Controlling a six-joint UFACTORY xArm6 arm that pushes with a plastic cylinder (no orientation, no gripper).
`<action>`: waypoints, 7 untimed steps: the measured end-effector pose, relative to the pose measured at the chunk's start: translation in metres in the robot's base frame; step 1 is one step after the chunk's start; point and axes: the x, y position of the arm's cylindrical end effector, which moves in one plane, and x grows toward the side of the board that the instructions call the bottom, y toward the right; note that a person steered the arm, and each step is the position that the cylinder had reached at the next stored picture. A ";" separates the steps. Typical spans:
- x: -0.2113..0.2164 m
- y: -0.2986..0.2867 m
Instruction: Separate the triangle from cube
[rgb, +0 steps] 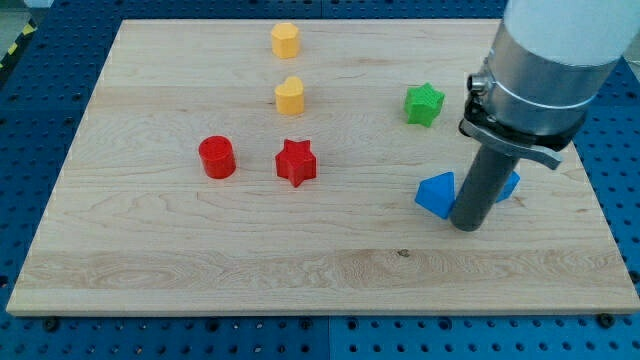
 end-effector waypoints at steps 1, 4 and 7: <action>-0.005 -0.022; -0.016 -0.043; -0.033 -0.041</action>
